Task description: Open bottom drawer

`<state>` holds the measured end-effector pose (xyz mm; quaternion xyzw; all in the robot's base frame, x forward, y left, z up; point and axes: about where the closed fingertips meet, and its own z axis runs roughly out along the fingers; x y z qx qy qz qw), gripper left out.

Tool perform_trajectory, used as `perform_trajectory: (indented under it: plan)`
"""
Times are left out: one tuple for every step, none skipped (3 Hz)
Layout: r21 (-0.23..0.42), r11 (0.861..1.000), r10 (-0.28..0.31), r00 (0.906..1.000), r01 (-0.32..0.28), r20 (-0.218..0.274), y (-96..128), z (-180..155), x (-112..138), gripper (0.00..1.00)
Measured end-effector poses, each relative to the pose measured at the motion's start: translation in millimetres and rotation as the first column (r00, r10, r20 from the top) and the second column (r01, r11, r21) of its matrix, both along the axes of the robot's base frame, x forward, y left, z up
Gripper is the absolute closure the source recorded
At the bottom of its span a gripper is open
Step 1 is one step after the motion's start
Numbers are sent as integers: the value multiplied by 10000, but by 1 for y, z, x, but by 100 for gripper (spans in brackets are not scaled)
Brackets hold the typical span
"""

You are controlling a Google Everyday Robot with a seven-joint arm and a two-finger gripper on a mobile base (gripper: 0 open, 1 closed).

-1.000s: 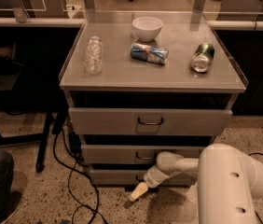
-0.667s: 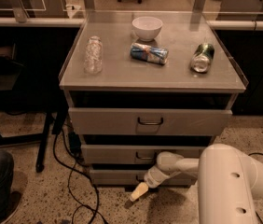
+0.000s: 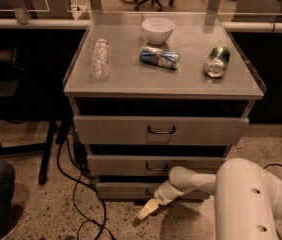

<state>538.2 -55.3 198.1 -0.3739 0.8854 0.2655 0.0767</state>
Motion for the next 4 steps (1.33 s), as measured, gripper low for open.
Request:
perform_trajectory:
  plan:
    - [8, 10000, -7, 10000, 7, -15, 0, 2, -1, 0]
    - [173, 9995, -240, 9991, 246, -358, 0, 7, -14, 0]
    - [301, 9993, -199, 9990, 210, -392, 2, 8, -16, 0]
    - [670, 9975, -200, 9987, 231, -464, 9, 25, -21, 0]
